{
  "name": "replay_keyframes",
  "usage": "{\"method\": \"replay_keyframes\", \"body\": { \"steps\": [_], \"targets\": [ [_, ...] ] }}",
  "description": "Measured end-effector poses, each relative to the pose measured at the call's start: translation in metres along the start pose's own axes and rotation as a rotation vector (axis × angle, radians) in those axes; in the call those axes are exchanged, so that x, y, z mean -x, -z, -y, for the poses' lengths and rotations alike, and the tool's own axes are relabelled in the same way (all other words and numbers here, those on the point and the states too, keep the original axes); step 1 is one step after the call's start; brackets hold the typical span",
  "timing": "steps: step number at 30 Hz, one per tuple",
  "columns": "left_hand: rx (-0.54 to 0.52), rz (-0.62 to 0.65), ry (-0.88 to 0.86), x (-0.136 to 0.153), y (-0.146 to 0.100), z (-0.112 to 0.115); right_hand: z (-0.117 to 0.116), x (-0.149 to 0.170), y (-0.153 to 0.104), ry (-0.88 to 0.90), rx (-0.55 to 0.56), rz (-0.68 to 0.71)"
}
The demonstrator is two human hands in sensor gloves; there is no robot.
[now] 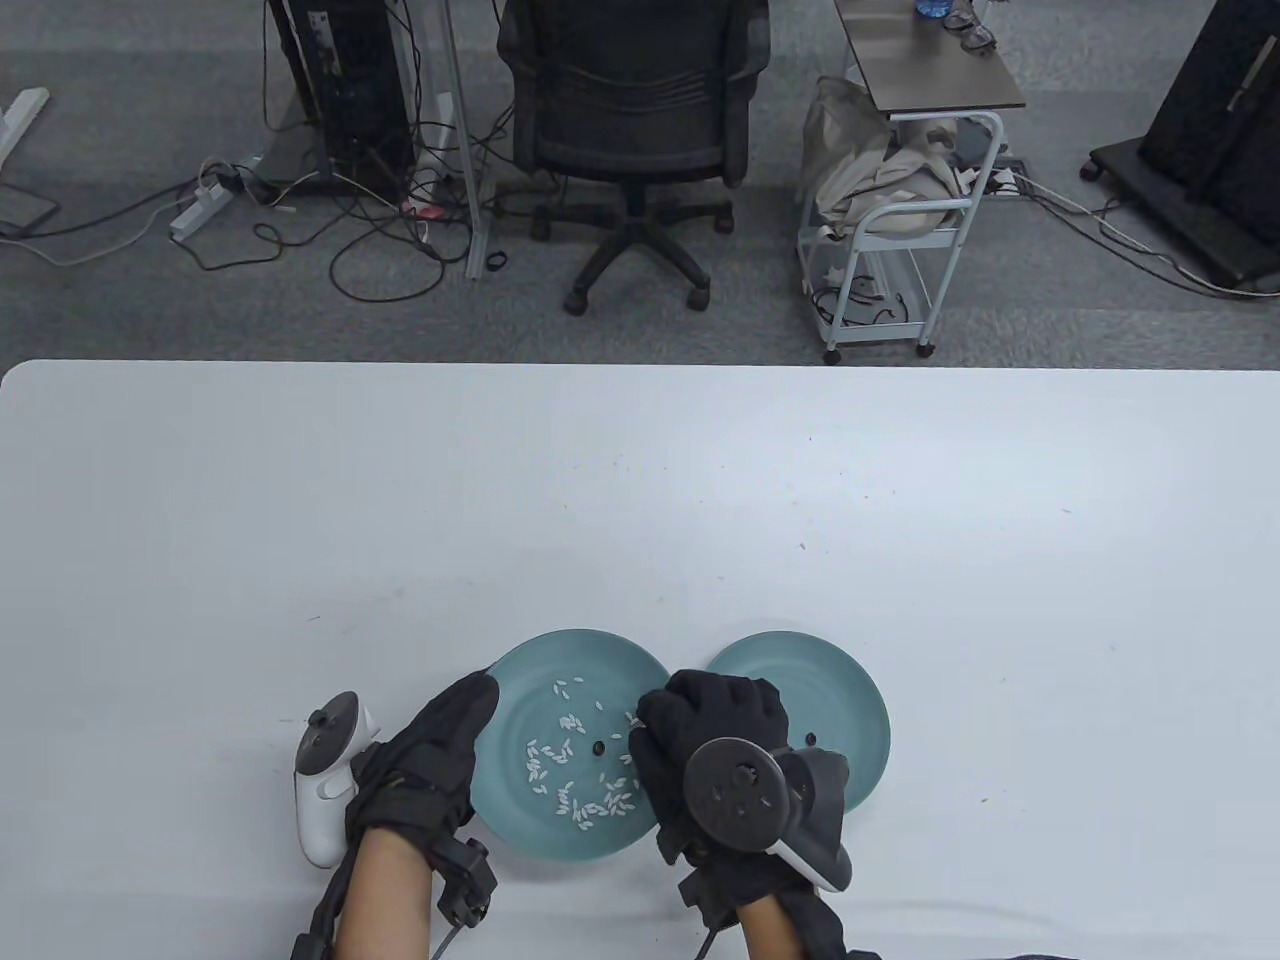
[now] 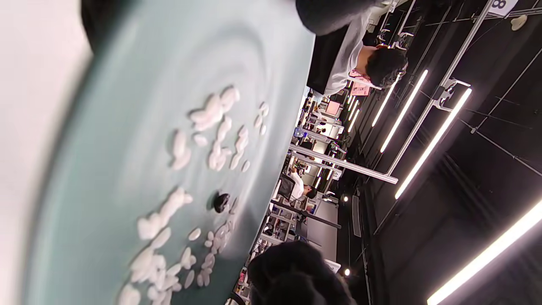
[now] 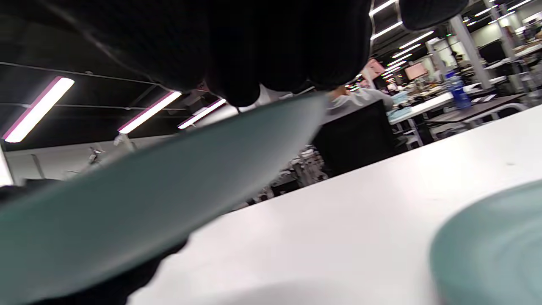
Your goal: Pick coffee beans with hand pinch into plate
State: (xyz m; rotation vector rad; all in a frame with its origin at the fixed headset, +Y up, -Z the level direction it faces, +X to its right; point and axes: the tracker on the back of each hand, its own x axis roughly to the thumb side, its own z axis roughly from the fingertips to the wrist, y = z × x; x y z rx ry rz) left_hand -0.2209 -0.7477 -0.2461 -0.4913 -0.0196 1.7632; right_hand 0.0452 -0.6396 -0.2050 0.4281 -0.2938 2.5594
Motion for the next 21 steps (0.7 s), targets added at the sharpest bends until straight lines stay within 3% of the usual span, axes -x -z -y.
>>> {"method": "replay_keyframes", "body": {
  "steps": [6, 21],
  "targets": [
    [0.032, -0.008, -0.014, 0.001, 0.0, 0.0, -0.008, -0.023, -0.002, -0.121, -0.029, 0.062],
    [0.032, -0.034, 0.034, 0.0, 0.0, 0.001, -0.034, -0.035, 0.002, -0.373, -0.123, 0.083]
  ]
}}
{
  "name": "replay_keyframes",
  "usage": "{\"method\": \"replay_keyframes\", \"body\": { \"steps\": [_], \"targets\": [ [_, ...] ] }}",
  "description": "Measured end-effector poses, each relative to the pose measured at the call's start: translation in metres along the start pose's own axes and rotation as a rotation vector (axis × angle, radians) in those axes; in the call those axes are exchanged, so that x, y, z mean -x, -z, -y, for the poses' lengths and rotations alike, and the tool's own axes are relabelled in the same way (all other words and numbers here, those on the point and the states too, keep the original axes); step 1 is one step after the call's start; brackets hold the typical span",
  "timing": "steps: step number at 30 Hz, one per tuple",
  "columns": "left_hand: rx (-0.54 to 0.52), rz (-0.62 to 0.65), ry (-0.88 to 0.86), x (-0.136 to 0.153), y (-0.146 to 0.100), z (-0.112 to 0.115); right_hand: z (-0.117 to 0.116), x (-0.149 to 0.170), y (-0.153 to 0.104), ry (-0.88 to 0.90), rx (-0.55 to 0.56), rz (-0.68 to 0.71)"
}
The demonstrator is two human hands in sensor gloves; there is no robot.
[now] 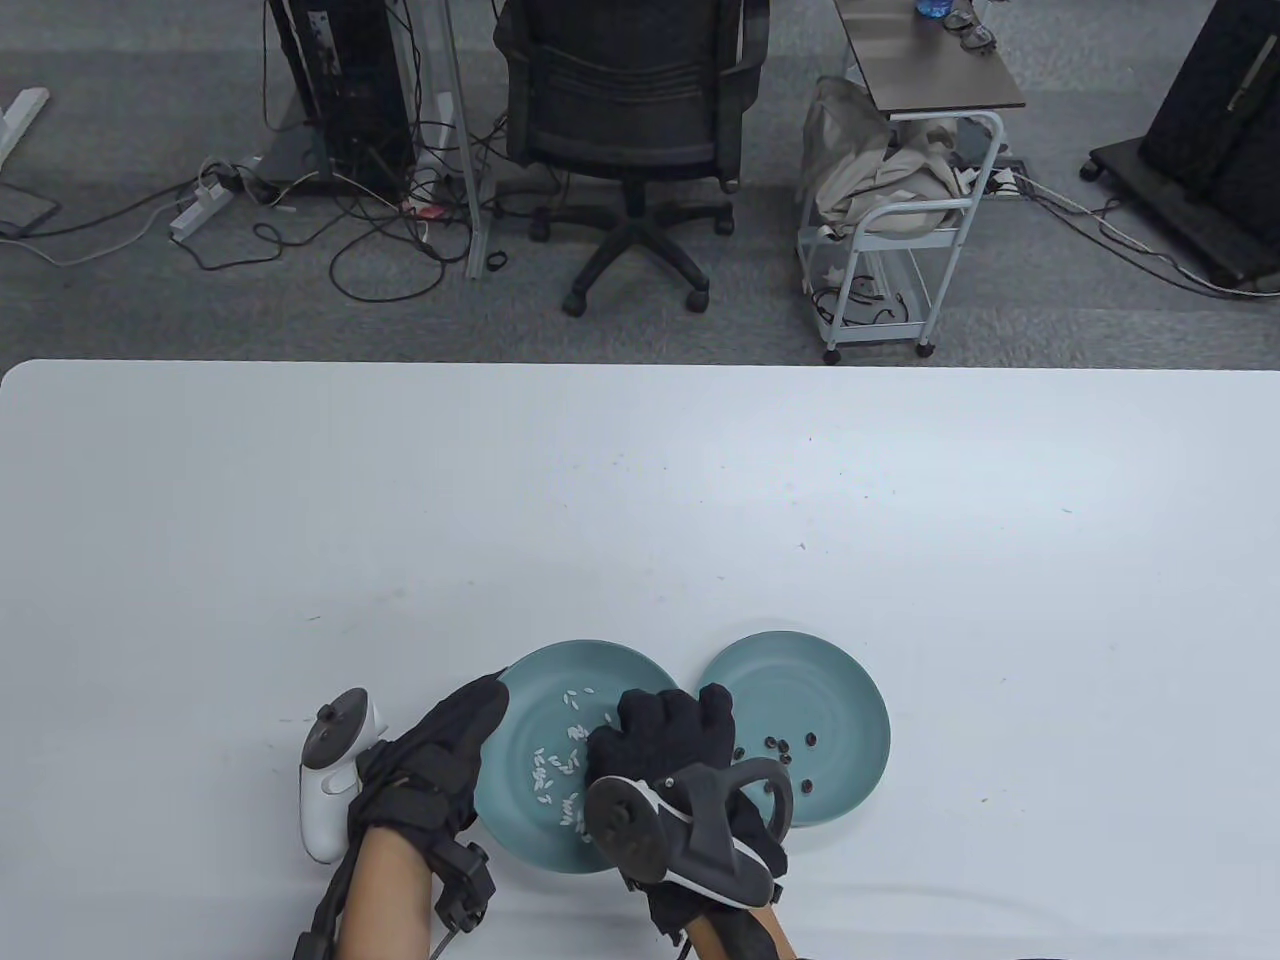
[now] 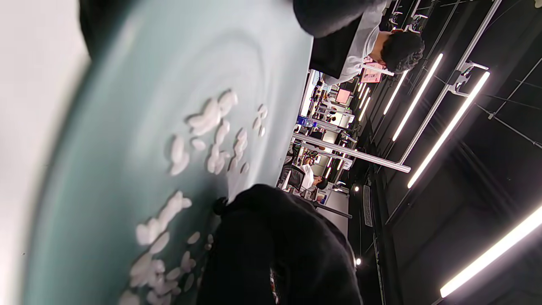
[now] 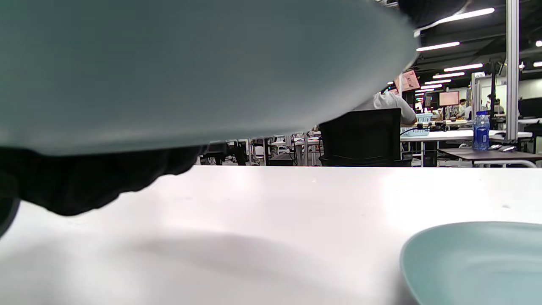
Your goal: Pick coffee beans with hand pinch into plate
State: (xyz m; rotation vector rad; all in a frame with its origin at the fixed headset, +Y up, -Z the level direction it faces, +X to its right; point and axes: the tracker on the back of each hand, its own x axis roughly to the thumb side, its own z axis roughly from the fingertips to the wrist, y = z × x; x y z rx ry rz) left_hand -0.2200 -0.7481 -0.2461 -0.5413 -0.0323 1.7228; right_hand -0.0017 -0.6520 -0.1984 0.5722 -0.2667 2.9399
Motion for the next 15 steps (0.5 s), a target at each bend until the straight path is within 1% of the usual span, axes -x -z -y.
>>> {"method": "replay_keyframes", "body": {
  "steps": [7, 10, 15],
  "targets": [
    [-0.008, 0.001, 0.01, -0.0006, -0.0004, -0.0004, -0.0053, -0.0066, 0.0023, -0.043, -0.032, 0.004],
    [-0.004, -0.001, 0.012, -0.0007, -0.0001, -0.0001, -0.0067, -0.0046, 0.0033, -0.034, -0.062, -0.017],
    [0.002, -0.002, 0.019, -0.0005, 0.0, 0.0011, -0.0072, 0.002, 0.0029, 0.025, -0.063, -0.031]
  ]
}}
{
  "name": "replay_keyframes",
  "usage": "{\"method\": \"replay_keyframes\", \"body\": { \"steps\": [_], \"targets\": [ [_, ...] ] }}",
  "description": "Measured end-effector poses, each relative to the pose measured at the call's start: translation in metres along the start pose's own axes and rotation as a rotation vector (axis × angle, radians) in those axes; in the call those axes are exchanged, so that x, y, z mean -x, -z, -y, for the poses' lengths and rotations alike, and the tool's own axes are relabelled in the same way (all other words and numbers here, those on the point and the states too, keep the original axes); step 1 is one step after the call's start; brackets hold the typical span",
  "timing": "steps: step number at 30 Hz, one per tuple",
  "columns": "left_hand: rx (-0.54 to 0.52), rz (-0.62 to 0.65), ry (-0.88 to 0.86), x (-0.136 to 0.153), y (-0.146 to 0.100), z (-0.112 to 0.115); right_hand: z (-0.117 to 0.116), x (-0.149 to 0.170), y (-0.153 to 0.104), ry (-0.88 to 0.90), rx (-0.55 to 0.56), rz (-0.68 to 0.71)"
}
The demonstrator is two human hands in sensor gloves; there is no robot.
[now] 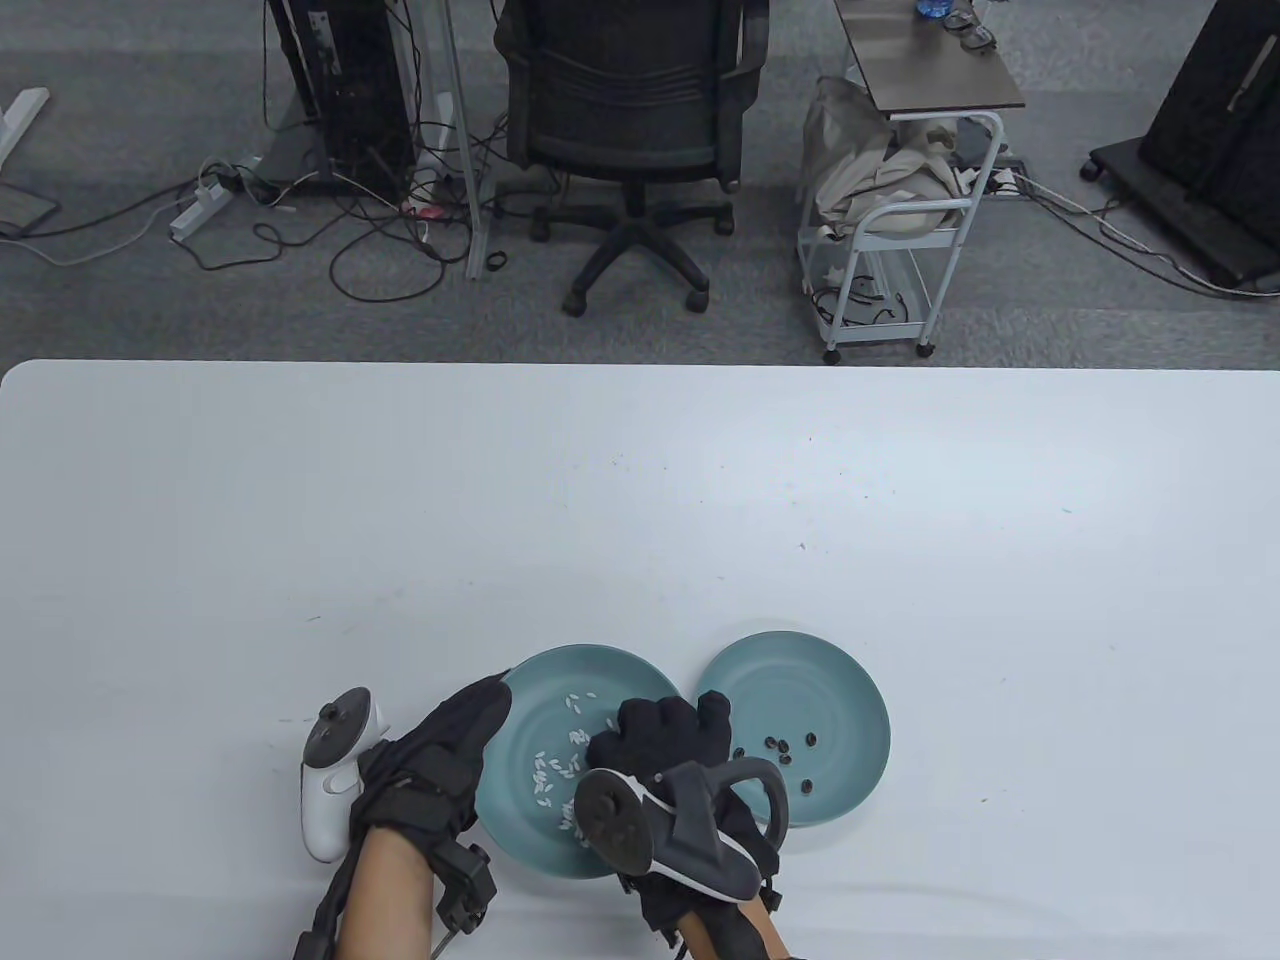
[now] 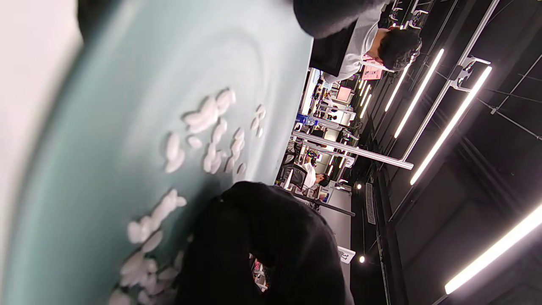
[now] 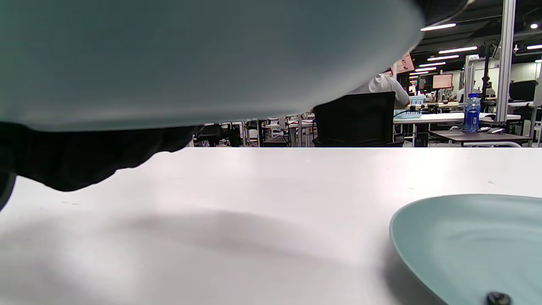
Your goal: Pick coffee beans with hand pinch into plate
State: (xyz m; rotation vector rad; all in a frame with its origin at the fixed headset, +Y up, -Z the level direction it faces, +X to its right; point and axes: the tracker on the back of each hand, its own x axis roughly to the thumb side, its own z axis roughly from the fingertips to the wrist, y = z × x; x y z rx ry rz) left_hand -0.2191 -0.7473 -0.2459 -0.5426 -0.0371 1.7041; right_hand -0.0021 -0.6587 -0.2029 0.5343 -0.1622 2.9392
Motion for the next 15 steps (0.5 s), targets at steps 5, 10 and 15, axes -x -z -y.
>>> {"method": "replay_keyframes", "body": {
  "steps": [5, 10, 15],
  "targets": [
    [-0.006, -0.002, 0.015, 0.0, 0.0, -0.001, -0.001, -0.002, 0.001, -0.007, -0.003, 0.011],
    [-0.013, -0.008, 0.032, 0.0, 0.0, -0.002, -0.004, -0.01, 0.004, -0.066, -0.012, 0.035],
    [0.007, -0.011, 0.03, 0.0, 0.001, 0.0, -0.006, -0.01, 0.006, -0.022, -0.046, 0.028]
  ]
}}
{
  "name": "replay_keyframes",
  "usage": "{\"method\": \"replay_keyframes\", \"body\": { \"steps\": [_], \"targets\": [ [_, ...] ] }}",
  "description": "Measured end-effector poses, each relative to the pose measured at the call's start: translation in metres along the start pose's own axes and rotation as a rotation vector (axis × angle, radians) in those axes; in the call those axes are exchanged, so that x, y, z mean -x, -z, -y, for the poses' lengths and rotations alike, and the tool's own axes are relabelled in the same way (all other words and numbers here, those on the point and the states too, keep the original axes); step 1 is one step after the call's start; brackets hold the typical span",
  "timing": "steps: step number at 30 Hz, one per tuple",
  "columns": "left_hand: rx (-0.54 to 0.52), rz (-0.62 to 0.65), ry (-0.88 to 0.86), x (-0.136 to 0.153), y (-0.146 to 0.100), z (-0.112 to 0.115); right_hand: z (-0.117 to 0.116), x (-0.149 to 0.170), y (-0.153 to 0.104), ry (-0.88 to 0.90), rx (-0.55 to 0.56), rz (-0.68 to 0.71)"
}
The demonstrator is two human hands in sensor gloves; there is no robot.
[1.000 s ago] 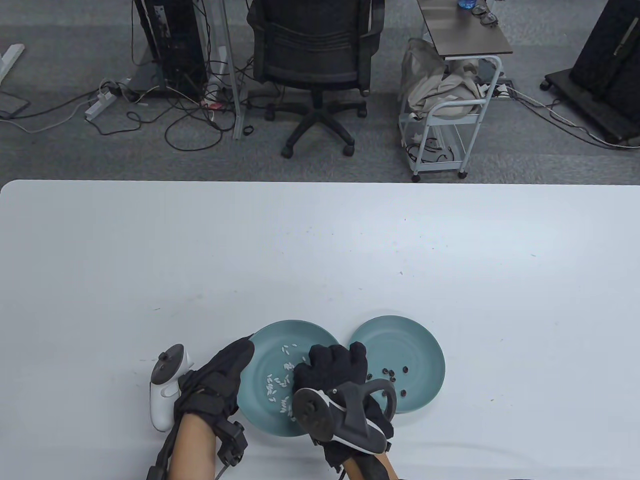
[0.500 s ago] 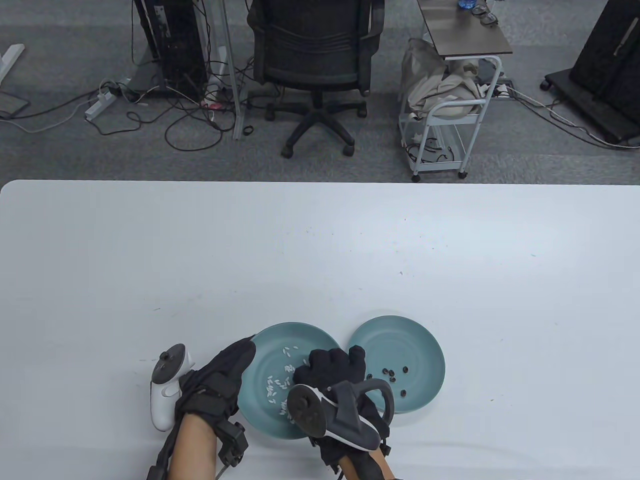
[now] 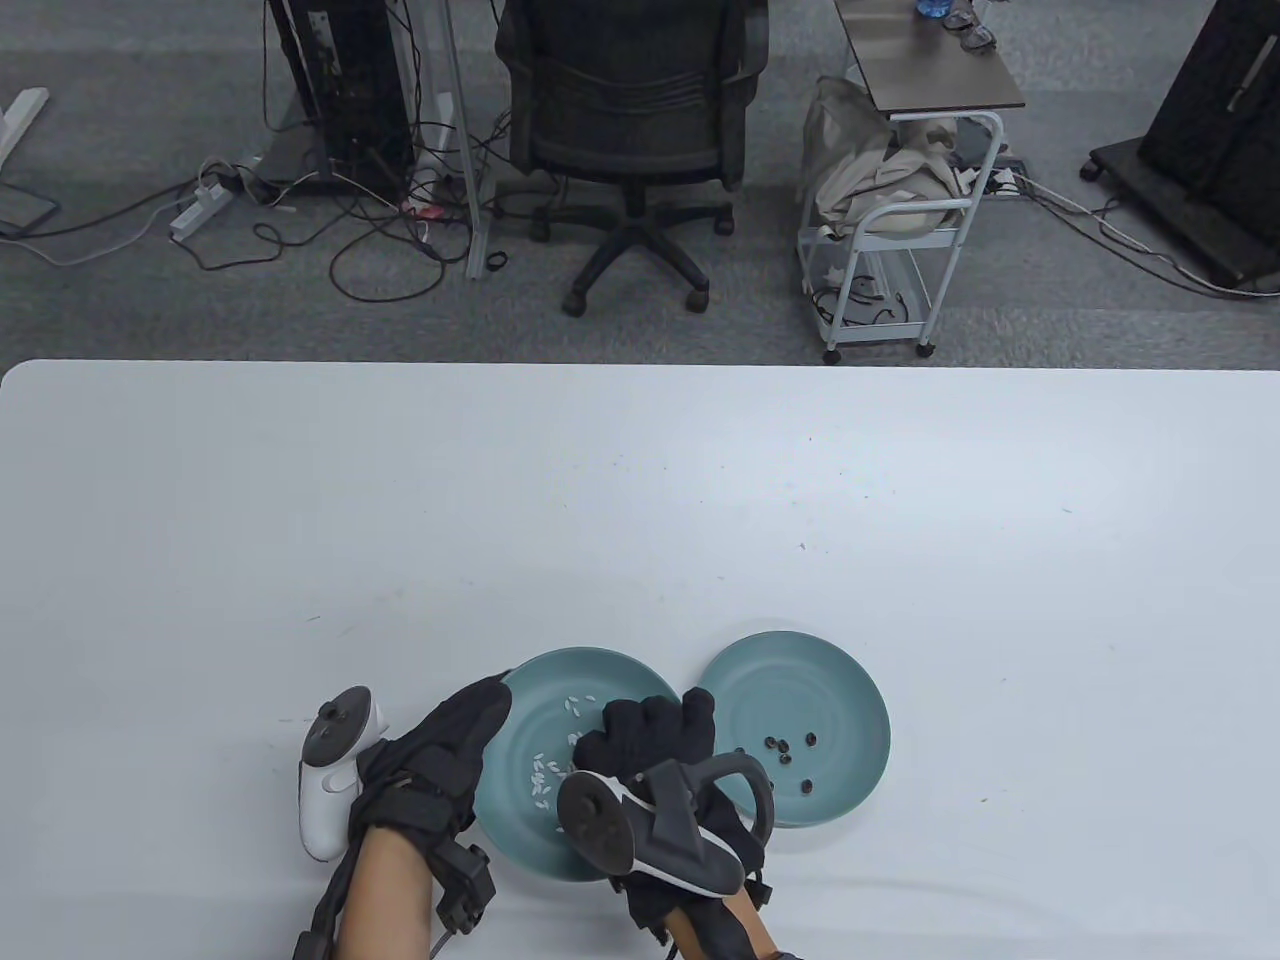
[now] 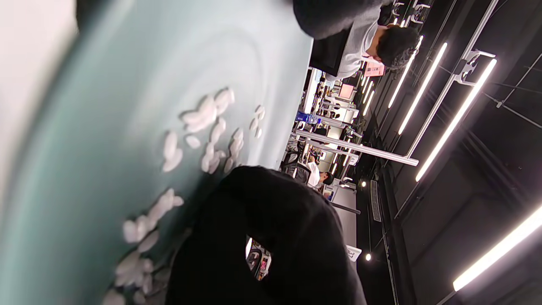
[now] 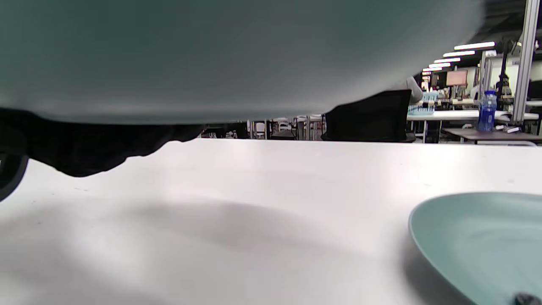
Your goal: Pick coffee beans with hand pinch into plate
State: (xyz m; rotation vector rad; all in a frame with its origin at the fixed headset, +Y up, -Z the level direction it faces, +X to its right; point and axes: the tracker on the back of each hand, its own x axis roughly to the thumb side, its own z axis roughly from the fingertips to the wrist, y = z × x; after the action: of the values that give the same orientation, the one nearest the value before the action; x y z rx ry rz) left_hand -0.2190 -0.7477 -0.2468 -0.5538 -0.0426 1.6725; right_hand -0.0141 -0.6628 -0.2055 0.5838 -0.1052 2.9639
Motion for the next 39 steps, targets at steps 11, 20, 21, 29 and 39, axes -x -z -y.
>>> {"method": "replay_keyframes", "body": {
  "steps": [11, 20, 21, 29, 39],
  "targets": [
    [0.012, -0.004, 0.016, 0.0, 0.0, 0.0, -0.002, 0.007, 0.001, 0.053, 0.001, 0.02],
    [-0.01, 0.004, 0.027, -0.001, 0.0, 0.0, 0.004, 0.022, -0.001, 0.214, 0.04, 0.014],
    [-0.013, 0.004, 0.026, -0.001, 0.0, 0.0, 0.006, 0.025, -0.002, 0.232, 0.052, 0.01],
    [-0.035, 0.0, 0.051, -0.001, 0.0, 0.0, 0.017, 0.057, -0.01, 0.381, 0.132, -0.06],
    [-0.042, 0.005, 0.047, -0.002, -0.001, 0.0, 0.01, 0.118, -0.015, 0.809, 0.136, -0.195]
  ]
}}
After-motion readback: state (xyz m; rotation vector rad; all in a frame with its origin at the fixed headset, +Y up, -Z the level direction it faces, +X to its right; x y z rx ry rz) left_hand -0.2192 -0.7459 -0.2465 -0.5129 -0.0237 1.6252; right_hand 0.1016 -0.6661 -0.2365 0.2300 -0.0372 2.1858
